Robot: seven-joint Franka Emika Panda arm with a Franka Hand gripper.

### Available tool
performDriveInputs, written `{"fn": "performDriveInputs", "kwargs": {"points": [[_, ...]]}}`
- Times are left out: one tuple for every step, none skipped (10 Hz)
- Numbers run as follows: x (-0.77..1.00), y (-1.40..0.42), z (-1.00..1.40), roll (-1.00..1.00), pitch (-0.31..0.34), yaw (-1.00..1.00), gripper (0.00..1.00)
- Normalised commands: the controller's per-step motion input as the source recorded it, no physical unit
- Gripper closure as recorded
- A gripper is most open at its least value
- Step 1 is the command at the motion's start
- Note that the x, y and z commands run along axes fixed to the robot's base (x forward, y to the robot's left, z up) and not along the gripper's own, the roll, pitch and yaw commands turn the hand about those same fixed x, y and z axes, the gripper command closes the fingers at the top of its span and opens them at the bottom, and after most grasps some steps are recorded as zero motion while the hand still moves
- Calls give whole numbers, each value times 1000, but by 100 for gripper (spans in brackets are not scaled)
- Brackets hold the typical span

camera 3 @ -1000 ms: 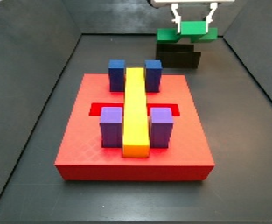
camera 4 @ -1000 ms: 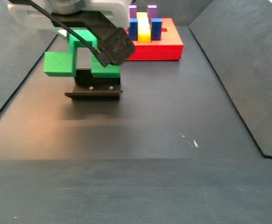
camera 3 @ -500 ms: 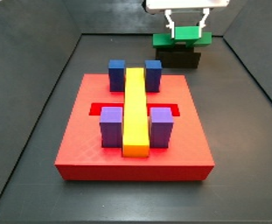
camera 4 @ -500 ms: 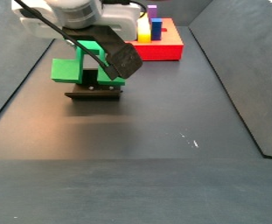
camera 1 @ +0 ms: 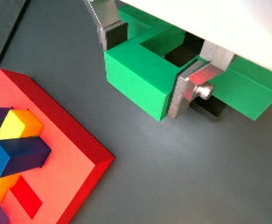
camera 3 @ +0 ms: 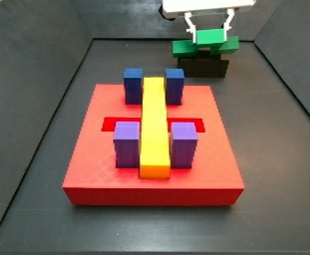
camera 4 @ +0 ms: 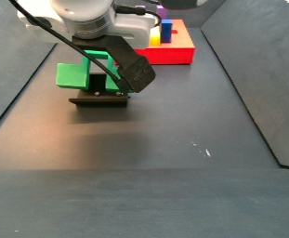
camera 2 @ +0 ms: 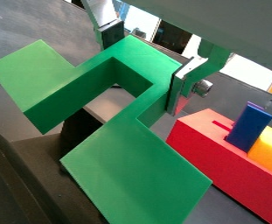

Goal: Pick up the green object. Move up. Place the green object on the fixture. Regrasp the green object. Move to above the board. Insert the green object.
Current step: Place the green object on the fixture.

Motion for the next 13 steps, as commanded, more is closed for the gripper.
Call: {"fn": "performDriveInputs", "kwargs": {"points": [[0,0,-134,49,120,11,100],[0,0,-71,0,97,3,100],[0,0,-74,0,66,0,100],[0,0,-94,0,46,0,100],[0,14,-126,23,20,0,100],[0,86,-163,120,26,0,100],[9,111,-160,143,51,0,100],[9,111,-111,131,83,0,100],[0,26,0,91,140,0,100],[0,0,-57,126,60,0,100],[0,0,-114,194,131,0,100],[6,0,-186,191,86,0,100],[11,0,-180,226,91,0,100]]}}
